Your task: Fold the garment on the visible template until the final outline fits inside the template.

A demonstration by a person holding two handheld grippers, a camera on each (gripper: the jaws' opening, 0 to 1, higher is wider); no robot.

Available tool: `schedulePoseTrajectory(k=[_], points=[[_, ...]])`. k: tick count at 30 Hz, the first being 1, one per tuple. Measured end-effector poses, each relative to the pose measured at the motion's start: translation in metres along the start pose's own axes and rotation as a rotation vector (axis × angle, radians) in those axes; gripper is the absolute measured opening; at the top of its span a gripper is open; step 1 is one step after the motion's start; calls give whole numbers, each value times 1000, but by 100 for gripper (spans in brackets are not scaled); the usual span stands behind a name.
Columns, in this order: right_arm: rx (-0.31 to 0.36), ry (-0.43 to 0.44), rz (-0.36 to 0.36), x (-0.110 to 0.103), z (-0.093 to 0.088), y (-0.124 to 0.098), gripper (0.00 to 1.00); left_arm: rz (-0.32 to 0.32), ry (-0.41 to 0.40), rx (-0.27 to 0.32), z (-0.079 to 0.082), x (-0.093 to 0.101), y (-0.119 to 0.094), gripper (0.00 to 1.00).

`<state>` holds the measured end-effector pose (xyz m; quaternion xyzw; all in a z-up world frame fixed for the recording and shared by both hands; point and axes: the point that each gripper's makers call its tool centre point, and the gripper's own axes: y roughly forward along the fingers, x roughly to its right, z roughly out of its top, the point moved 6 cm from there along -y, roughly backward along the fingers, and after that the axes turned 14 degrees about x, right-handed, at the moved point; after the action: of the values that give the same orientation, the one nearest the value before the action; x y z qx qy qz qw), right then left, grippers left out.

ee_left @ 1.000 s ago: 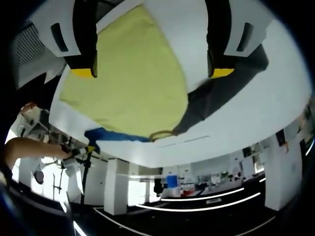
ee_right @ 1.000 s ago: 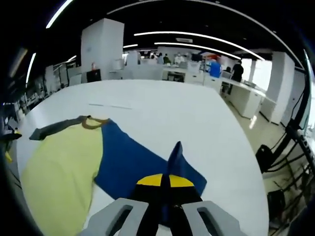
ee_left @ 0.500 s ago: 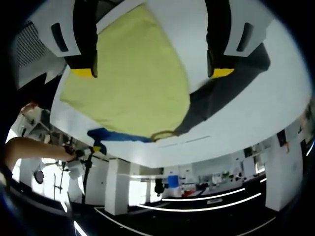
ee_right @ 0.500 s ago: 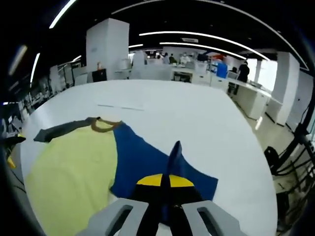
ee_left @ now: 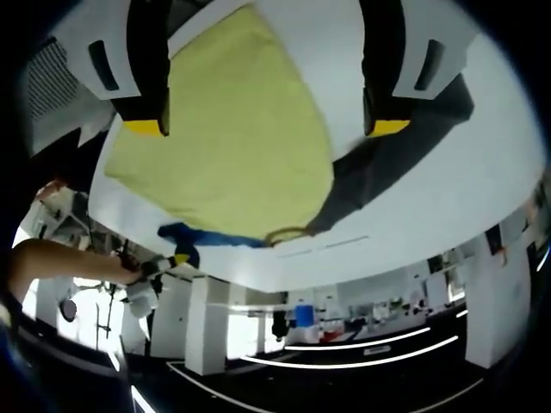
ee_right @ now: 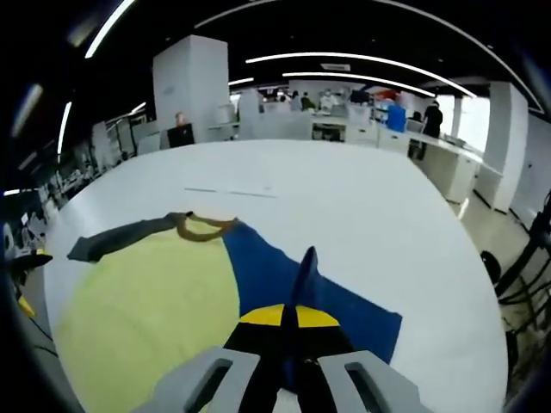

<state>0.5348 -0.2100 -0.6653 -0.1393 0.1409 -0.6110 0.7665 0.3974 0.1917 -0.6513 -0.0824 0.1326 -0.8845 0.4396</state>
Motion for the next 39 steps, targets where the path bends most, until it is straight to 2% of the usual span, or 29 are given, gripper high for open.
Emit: schedulePoseTrajectory(k=[8,31,39], points=[[-21,7,26,-15,-1,15,0,-2,0,3,0,0,-1,90],[-41,11,117,-76,3,51,0,1,-11,-5,-7,-1,1,90],[-36,-34,181,-98,7,59,0,-1,-15,-8,-8,-1,2,90]])
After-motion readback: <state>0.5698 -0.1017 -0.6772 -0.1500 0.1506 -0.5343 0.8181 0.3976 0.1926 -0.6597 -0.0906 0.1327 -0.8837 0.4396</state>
